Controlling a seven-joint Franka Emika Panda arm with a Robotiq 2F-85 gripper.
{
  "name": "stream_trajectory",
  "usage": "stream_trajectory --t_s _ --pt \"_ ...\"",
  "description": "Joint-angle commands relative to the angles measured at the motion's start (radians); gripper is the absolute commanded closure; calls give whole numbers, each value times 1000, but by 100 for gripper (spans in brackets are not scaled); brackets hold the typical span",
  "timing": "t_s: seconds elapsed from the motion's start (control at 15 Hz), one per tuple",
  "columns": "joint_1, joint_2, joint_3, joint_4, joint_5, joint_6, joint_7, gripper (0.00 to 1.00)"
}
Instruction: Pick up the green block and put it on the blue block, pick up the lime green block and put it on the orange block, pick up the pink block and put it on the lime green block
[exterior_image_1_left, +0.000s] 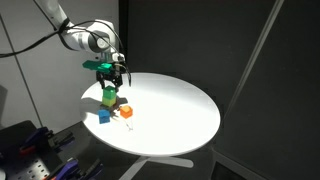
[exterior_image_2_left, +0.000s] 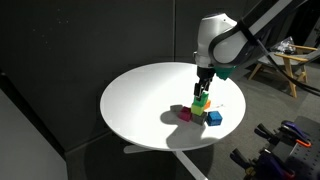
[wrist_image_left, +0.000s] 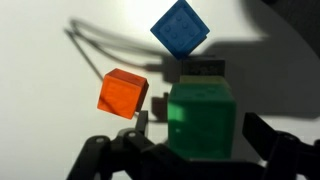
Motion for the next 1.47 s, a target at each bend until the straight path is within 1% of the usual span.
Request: stream_trajectory --t_s 0.0,0.07,0.2,0.27,0.33,0.4,0.47,1.0,1.4 --pt "2 6 -8 -6 -14 21 21 34" --pt "3 10 -9 -2 -17 12 20 41" --pt "8 14 -9 0 -28 2 19 60" --pt "10 11 -9 -3 -31 2 20 66" --pt "12 1 -8 -8 -34 4 19 69" --pt "12 -9 -6 -14 -35 2 16 69" --pt "13 -16 -5 -18 -36 1 14 72" --pt "19 -91 8 -67 -42 -14 -1 73" --pt "13 -176 17 -129 -40 -72 -20 73"
